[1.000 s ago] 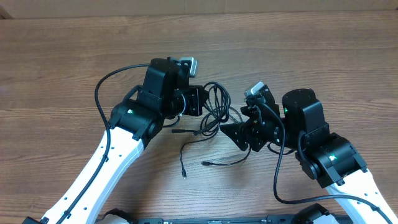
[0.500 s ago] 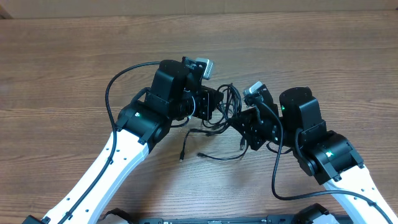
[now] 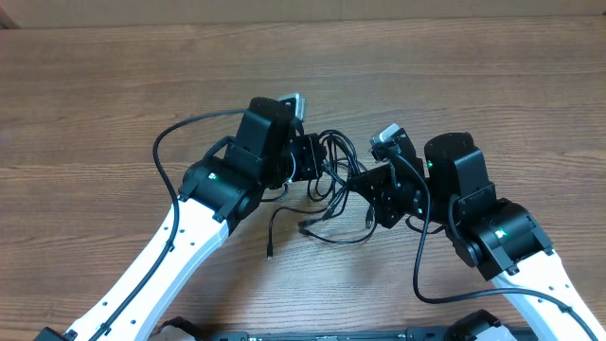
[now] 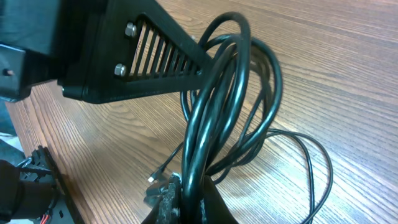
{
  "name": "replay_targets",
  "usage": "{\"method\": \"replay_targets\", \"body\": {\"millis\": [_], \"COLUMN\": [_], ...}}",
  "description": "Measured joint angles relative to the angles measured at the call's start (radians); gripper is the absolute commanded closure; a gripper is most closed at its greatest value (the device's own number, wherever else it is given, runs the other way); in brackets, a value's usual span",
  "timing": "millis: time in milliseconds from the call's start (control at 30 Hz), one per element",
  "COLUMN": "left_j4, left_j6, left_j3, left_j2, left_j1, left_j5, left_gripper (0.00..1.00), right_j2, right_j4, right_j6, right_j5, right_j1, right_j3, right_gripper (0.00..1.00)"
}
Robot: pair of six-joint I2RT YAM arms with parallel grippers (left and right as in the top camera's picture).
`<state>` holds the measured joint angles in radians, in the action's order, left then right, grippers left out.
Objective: Untangle cables
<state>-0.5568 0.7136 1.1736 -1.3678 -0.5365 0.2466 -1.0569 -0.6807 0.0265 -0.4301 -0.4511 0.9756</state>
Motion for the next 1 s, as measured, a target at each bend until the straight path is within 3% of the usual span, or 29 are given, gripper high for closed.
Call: {"method": "replay_targets", "body": {"millis": [633, 1000], "left_j4": [-0.168, -0.15], "left_j6": [0.816, 1.168], "left_j3": [0.0, 0.0], "left_j2": [0.003, 0.003], "left_j1": [-0.005, -0.005], "left_j5": [-0.092, -0.121], "left_gripper": [0.96, 0.96], "right_j2": [-0.005, -0.005], "right_j4": [-0.01, -0.033], "right_j6": [0.0, 0.0], "right_j5": [-0.008, -0.007], "right_j1": [-0.001, -0.001], "right_j3": [0.0, 0.0], "right_gripper": [0.96, 0.96]}}
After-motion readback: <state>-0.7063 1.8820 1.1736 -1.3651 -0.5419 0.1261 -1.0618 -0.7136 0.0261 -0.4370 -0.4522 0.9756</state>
